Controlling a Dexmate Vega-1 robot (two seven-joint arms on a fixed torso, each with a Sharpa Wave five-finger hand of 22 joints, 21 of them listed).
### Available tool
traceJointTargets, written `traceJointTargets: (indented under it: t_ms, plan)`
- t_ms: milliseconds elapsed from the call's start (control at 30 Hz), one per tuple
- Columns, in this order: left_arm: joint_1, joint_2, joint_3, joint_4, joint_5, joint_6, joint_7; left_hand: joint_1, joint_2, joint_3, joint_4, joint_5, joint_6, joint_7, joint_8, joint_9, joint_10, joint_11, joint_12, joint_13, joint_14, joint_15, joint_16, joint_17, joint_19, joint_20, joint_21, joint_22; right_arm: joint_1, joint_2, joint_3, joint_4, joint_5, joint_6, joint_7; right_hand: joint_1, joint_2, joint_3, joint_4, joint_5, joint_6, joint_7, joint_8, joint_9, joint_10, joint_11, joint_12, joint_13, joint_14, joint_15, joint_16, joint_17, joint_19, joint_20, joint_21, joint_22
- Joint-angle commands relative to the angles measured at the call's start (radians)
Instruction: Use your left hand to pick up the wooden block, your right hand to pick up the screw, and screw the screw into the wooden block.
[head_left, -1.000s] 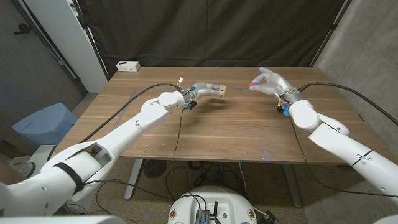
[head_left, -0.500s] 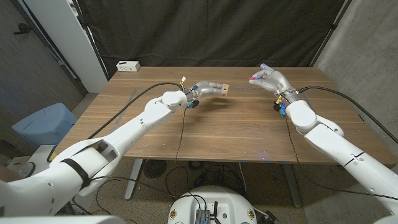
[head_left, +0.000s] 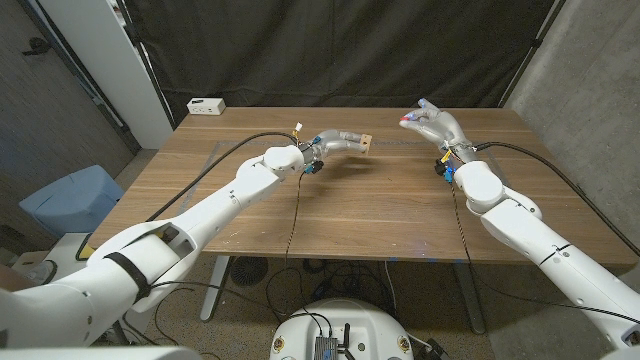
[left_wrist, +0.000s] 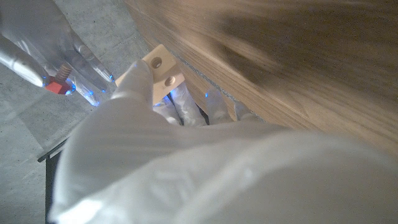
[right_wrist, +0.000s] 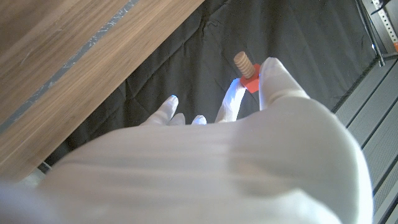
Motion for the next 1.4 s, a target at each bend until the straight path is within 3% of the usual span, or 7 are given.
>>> traceJointTargets:
  t_ms: [33, 367, 633, 967, 1400]
  plan:
    - [-0.003, -0.019, -0.001, 0.023, -0.002, -0.019, 0.003, -0.007, 0.001, 0.000, 0.006, 0.007, 0.003, 0.000, 0.004, 0.005, -0.005, 0.004, 0.002, -0.001, -0.006, -0.043, -0.001, 0.005, -0.009, 0.002, 0.000, 0.003, 0.023, 0.057, -0.017, 0.051, 0.040, 0.059, -0.021, -0.007, -0.002, 0.009, 0.002, 0.005, 0.006, 0.000, 0.009, 0.002, 0.006, 0.008, 0.001, 0.003, 0.005, 0.007, 0.007, 0.003, 0.001, 0.003, 0.002, 0.002]
    - [-0.025, -0.051, 0.004, 0.081, -0.003, -0.052, -0.005, -0.008, 0.002, 0.000, 0.006, 0.007, 0.004, -0.001, 0.005, 0.005, -0.006, 0.004, 0.003, -0.002, -0.005, -0.044, 0.000, 0.005, -0.010, 0.002, 0.001, 0.003, 0.039, 0.117, -0.033, 0.098, 0.057, 0.108, -0.051, -0.007, 0.002, 0.011, 0.002, 0.008, 0.006, 0.002, 0.012, -0.001, 0.013, 0.011, 0.002, 0.003, 0.009, 0.007, 0.009, 0.003, 0.006, 0.000, 0.003, 0.003]
    - [-0.043, -0.079, 0.009, 0.129, -0.003, -0.079, -0.013, -0.006, 0.003, 0.000, 0.005, 0.007, 0.002, 0.000, 0.005, 0.005, -0.008, 0.004, 0.003, -0.003, -0.005, -0.044, 0.000, 0.005, -0.010, 0.003, 0.001, 0.003, 0.043, 0.134, -0.040, 0.104, 0.045, 0.116, -0.077, -0.010, 0.002, 0.010, 0.002, 0.009, 0.006, 0.005, 0.015, -0.002, 0.018, 0.013, 0.002, 0.004, 0.019, 0.012, 0.012, 0.003, 0.012, -0.004, 0.005, 0.003]
    - [-0.052, -0.108, 0.014, 0.170, -0.006, -0.100, -0.019, -0.006, 0.004, 0.001, 0.005, 0.008, 0.003, 0.001, 0.007, 0.005, -0.010, 0.004, 0.005, -0.003, -0.005, -0.043, 0.000, 0.005, -0.010, 0.004, 0.002, 0.003, 0.058, 0.162, -0.061, 0.111, 0.032, 0.103, -0.100, -0.008, -0.001, 0.013, -0.002, 0.013, 0.015, 0.007, 0.023, -0.007, 0.041, 0.015, 0.008, 0.004, 0.052, 0.014, 0.022, 0.003, 0.052, -0.006, 0.018, 0.003]
    - [-0.047, -0.120, 0.012, 0.170, -0.011, -0.099, -0.009, -0.006, 0.005, 0.001, 0.004, 0.008, 0.000, 0.001, 0.006, 0.005, -0.012, 0.004, 0.006, -0.004, -0.006, -0.041, 0.000, 0.005, -0.009, 0.005, 0.003, 0.004, 0.081, 0.202, -0.085, 0.159, 0.009, 0.133, -0.124, -0.009, 0.000, 0.014, -0.002, 0.015, 0.016, 0.008, 0.025, -0.012, 0.048, 0.016, 0.007, 0.004, 0.057, 0.011, 0.022, 0.004, 0.054, -0.013, 0.015, 0.004]
